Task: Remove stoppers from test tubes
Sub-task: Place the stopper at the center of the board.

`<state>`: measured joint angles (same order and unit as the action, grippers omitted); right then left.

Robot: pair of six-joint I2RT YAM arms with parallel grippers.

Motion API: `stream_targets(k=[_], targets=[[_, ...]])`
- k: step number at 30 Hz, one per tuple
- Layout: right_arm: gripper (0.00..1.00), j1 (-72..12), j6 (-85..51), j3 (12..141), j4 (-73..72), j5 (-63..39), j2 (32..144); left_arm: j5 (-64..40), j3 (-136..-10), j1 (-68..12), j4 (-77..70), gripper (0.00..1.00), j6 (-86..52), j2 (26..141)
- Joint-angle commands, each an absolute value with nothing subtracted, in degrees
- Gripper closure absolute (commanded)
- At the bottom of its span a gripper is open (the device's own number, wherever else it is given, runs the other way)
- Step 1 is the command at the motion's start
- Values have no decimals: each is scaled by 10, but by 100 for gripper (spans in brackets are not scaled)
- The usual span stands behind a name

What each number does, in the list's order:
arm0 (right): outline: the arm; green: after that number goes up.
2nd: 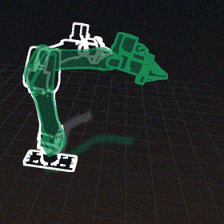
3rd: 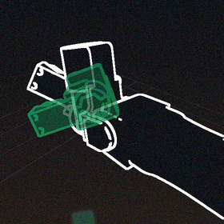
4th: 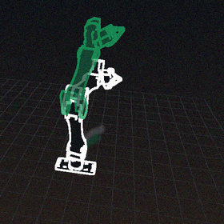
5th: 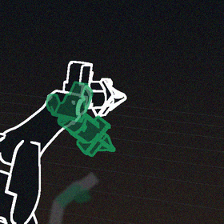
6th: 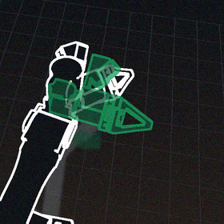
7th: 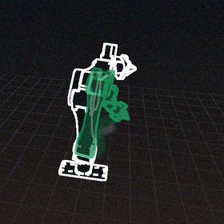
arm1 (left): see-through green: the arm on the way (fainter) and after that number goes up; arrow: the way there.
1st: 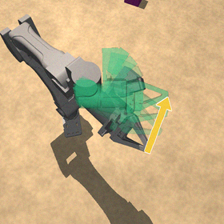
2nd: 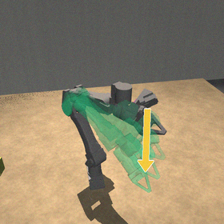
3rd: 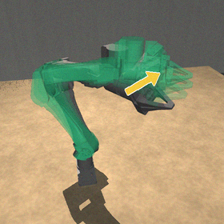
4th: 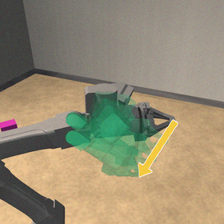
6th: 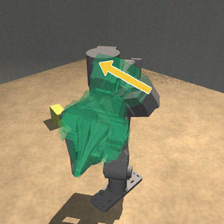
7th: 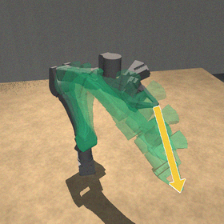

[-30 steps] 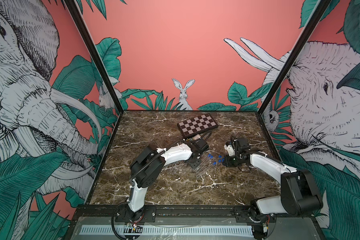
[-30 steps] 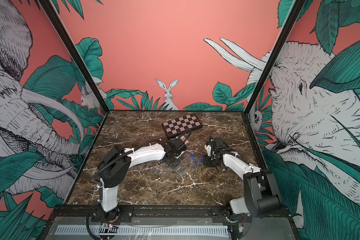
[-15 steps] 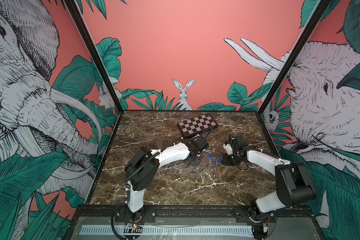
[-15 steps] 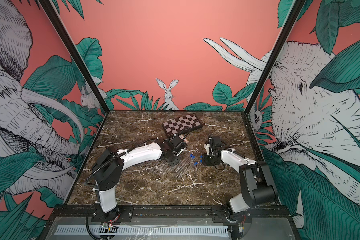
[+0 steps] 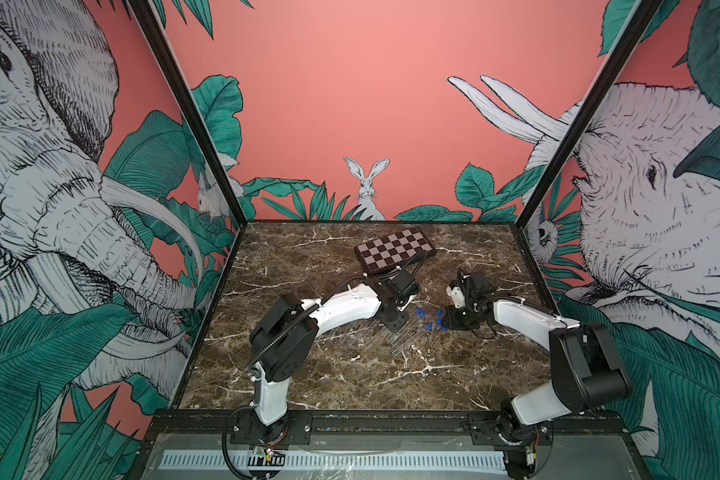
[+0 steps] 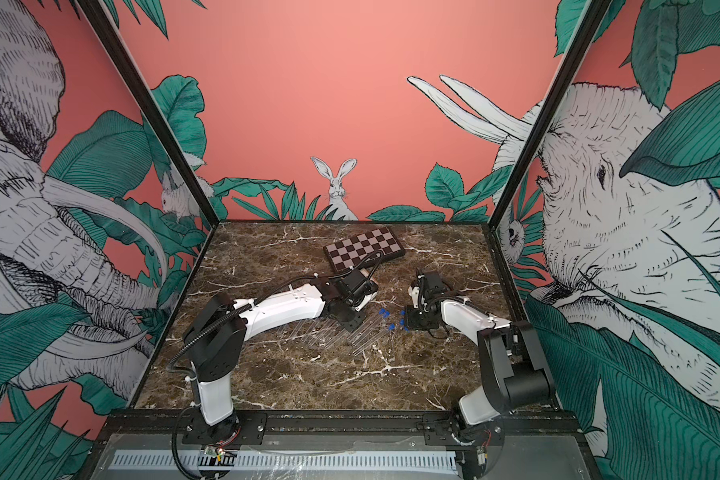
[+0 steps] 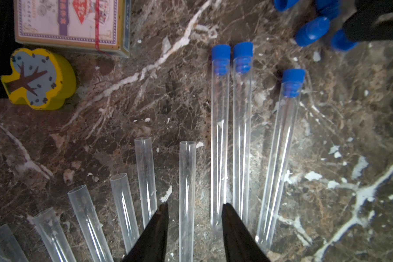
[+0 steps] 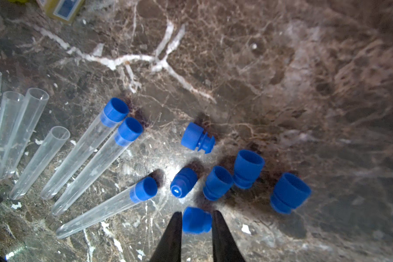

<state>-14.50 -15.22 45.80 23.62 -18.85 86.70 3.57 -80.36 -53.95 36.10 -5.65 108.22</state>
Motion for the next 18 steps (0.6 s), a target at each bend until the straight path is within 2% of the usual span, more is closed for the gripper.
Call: stream_targets(k=[1, 11, 18], targets=[[73, -143, -156, 453, 229, -188, 860, 26, -824, -545, 360, 59, -71, 1093], [67, -143, -151, 446, 250, -181, 806, 23, -862, -548, 366, 63, -72, 1134], [56, -143, -149, 430, 248, -192, 771, 31, -899, -550, 383, 63, -66, 1170]])
